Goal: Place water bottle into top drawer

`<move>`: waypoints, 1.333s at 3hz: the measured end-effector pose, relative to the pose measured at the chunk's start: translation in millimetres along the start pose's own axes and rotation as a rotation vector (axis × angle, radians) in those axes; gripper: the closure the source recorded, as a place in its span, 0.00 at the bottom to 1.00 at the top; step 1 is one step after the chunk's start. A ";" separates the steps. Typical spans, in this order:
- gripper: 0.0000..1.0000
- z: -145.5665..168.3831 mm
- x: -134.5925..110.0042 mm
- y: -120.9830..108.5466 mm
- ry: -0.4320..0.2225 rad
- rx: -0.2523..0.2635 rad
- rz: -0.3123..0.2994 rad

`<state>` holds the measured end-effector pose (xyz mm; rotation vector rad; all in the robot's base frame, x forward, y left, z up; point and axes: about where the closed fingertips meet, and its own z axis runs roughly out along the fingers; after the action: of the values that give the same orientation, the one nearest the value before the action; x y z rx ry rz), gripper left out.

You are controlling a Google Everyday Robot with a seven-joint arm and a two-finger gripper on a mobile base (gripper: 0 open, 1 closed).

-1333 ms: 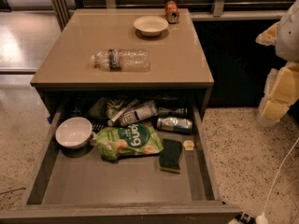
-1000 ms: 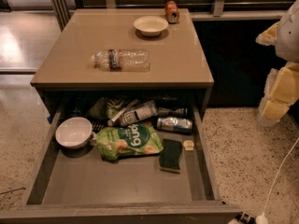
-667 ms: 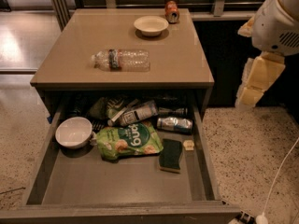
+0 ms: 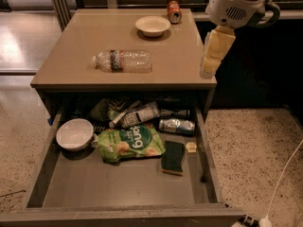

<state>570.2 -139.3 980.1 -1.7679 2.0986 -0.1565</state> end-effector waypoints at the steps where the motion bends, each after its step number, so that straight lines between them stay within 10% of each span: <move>1: 0.00 13.8 -11.1 -15.6 -0.023 0.001 -0.003; 4: 0.00 73.8 -114.8 -56.2 -0.068 -0.069 -0.184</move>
Offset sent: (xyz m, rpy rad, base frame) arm 0.0801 0.0618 -0.0192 0.0392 0.0227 0.1026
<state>663.5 -27.4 956.4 -1.9782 1.9140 -0.0747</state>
